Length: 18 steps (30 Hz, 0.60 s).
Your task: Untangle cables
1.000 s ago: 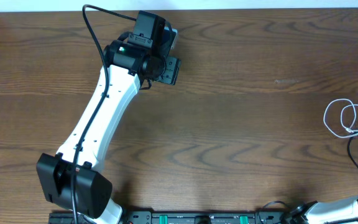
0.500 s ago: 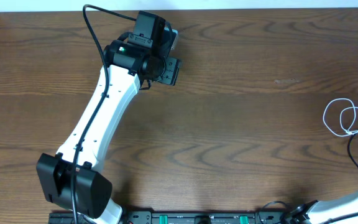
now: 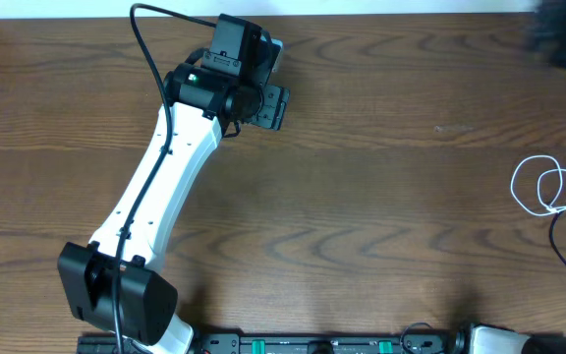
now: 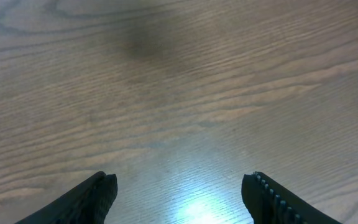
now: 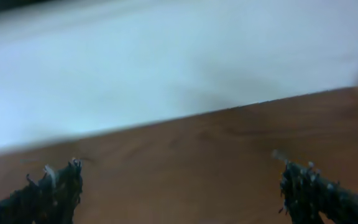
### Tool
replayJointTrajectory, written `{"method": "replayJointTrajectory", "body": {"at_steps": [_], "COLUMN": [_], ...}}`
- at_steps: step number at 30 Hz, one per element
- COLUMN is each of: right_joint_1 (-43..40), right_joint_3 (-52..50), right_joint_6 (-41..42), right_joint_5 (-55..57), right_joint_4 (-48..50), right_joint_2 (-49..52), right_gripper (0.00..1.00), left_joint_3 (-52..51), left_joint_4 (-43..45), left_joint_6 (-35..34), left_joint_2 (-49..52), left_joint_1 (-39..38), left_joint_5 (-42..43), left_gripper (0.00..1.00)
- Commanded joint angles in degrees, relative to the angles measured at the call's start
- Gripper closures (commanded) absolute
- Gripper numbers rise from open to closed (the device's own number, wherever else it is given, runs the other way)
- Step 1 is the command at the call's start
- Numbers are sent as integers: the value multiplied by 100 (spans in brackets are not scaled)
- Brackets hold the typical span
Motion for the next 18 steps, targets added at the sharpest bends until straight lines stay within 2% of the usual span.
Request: {"method": "replayJointTrajectory", "body": {"at_steps": [1, 7, 9, 12, 15, 16, 17, 18], "right_joint_1": [925, 2035, 2249, 2391, 2404, 2398, 2396, 2382], "right_joint_3": [-39, -39, -39, -39, -39, -39, -39, -39], "right_joint_6": [-387, -627, -765, -800, -702, -621, -570, -549], "right_joint_5": [560, 1880, 2177, 2288, 2245, 2249, 2271, 2291], "right_joint_4": [-188, -448, -208, 428, 1150, 1381, 1429, 1425], "right_joint_2": [553, 1932, 2273, 2623, 2857, 2949, 2964, 2988], "right_gripper": [1, 1, 1, 7, 20, 31, 35, 37], "left_joint_3": [118, 101, 101, 101, 101, 101, 101, 101], "left_joint_4": [-33, 214, 411, 970, 1668, 1860, 1912, 1878], "left_joint_6": [-63, -48, -50, -140, -136, -140, -160, -186], "left_joint_2": [-120, -92, -90, -87, -81, -59, -28, -7], "left_joint_1": [4, 4, 15, 20, 46, 74, 103, 149], "left_joint_5": [-72, -490, -704, -955, -977, -977, -977, -979], "left_gripper": [31, 31, 31, 33, 33, 33, 35, 41]}}
